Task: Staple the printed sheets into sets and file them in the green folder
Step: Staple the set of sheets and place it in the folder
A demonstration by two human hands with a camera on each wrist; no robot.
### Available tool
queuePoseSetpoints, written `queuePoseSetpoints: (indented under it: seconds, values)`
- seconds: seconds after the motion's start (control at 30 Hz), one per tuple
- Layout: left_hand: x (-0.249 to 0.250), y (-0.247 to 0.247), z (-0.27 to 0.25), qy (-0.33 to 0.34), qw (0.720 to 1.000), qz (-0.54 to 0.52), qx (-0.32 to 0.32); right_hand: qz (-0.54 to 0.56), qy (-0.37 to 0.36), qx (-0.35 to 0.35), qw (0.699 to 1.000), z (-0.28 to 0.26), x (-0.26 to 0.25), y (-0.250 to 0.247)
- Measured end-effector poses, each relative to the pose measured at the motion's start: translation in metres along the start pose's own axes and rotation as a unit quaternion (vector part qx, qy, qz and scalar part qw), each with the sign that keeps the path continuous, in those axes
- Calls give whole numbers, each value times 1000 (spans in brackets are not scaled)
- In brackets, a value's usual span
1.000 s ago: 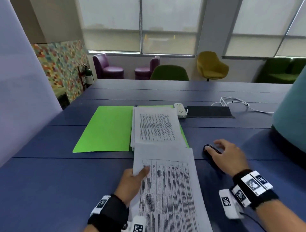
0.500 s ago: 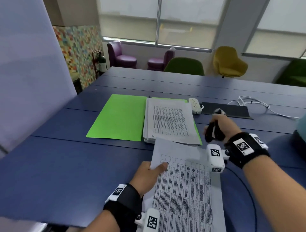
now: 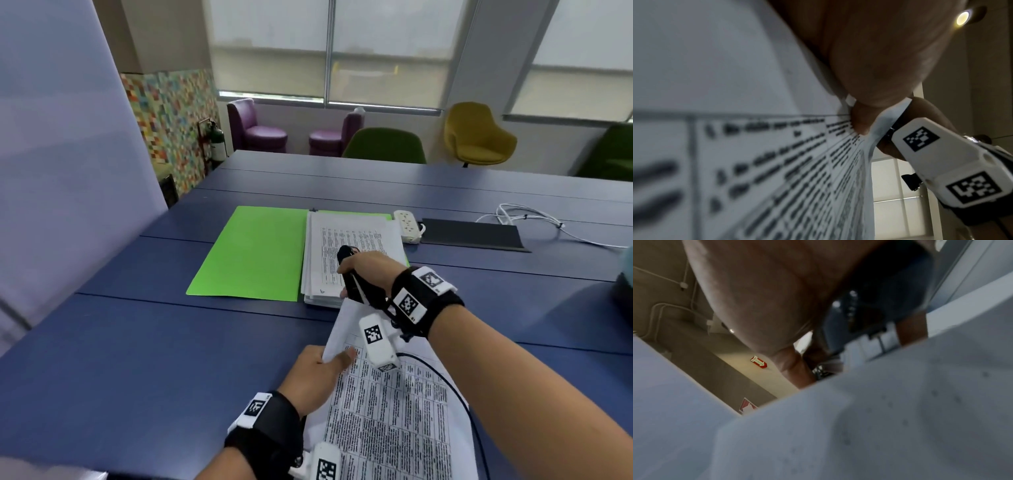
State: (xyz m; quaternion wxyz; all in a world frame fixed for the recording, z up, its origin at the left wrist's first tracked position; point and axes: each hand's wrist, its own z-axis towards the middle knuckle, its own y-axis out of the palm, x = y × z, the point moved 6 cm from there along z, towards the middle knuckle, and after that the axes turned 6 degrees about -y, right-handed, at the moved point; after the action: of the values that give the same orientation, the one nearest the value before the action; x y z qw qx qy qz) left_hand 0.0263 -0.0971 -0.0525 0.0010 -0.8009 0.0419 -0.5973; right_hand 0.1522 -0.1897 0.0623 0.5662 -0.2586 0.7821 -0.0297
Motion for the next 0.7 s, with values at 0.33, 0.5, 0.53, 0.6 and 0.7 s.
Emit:
queuePoseSetpoints:
  seconds: [0.33,0.5,0.53,0.6,0.7]
  values:
    - [-1,-2,2,6,999,19,31,-74,-113,31,990,5,-2,6]
    - [3,-1,1,30,998,41,44,-111,-144,1,983,4,1,28]
    - [1,-3,2,24,997,48,58,-108,-151,-1,983,3,1,32]
    - [1,-3,2,29,996,54,64,-100,-164,3,981,3,1,37]
    - [1,-2,1,35,996,56,59,-86,-173,19,981,4,0,38]
